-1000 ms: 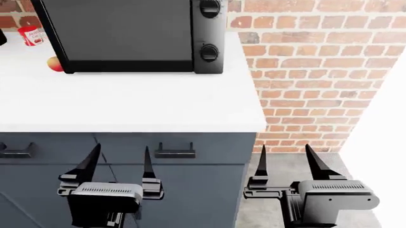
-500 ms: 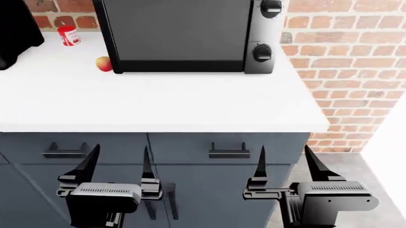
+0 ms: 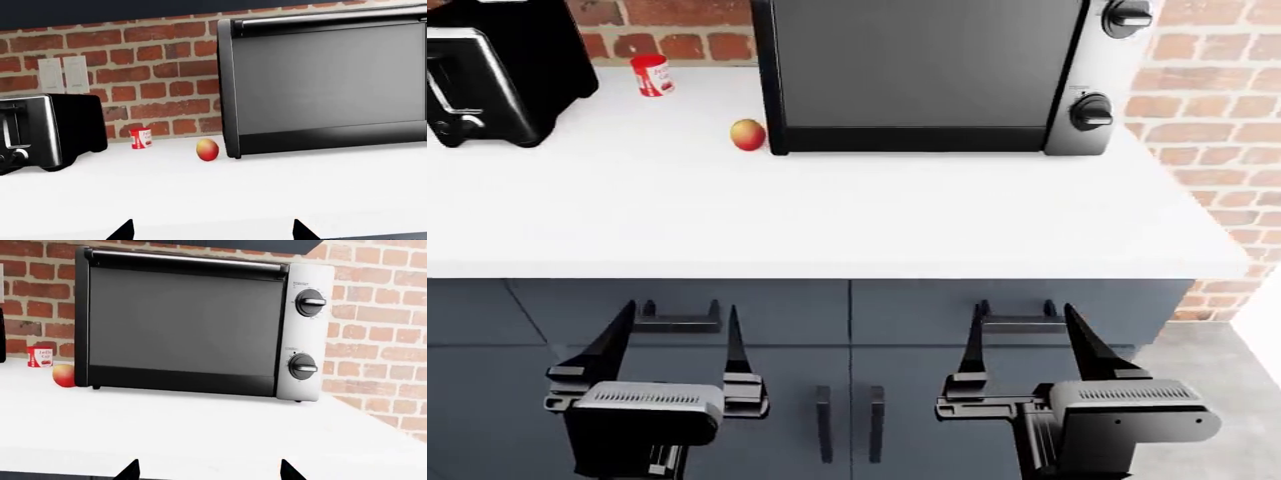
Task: Pick the mango from the counter and place it in the cabinet.
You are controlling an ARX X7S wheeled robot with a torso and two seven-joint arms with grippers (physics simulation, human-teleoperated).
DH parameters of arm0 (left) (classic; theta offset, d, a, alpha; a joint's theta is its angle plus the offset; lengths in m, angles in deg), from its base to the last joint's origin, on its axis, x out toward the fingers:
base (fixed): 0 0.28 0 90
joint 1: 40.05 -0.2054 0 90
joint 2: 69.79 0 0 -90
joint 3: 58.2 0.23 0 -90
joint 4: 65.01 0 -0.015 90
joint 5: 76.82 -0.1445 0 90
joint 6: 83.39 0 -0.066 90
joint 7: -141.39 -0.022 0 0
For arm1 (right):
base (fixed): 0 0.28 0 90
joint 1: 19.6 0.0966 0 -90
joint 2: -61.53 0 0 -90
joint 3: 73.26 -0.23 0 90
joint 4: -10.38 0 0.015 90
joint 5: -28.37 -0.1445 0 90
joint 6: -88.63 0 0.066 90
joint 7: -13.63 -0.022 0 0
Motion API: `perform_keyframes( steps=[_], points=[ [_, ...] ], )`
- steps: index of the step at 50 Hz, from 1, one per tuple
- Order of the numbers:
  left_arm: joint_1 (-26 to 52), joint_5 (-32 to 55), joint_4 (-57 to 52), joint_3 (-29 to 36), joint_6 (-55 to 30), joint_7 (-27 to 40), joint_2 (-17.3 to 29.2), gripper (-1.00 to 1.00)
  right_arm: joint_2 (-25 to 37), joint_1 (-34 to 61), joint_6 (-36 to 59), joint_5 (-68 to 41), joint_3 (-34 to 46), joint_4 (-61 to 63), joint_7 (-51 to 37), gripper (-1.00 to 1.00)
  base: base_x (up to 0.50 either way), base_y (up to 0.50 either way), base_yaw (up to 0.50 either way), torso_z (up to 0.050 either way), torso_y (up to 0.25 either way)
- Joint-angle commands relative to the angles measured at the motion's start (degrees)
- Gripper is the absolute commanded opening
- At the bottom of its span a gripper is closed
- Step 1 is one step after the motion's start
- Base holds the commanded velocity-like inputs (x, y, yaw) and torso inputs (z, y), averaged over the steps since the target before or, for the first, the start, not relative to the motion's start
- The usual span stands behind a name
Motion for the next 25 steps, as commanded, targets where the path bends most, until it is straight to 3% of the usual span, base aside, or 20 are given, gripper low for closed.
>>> perform_keyframes(
  steps=[1,10,15,25],
  points=[
    [0.0,0.3,-0.3,0.4,-0.1,0.6,0.6,1.00,0.4,-0.2,-0.2,-0.3,0.2,0.2,-0.4,1.00,0.00,0.50,0.00,0.000,0.000],
    [-0.2,0.7,0.3,0.5,0.6,1.1,1.0,1.00,0.5,-0.1,0.1,-0.4,0.6,0.3,-0.8,1.00,0.01,0.50,0.00,0.000,0.000],
    [-0.1,0.8,0.9,0.6,1.1,1.4,1.2,1.00,0.9,-0.5,-1.0,-0.6,1.1,1.0,-0.9,1.00,0.35,0.44,0.00,0.000,0.000],
    [-0.7,1.2,0.0,0.0,3.2,2.2,1.8,1.00,1.6,-1.0,-1.4,-1.0,1.6,2.7,-1.5,1.00,0.39,0.04,0.00,0.000,0.000]
  ],
)
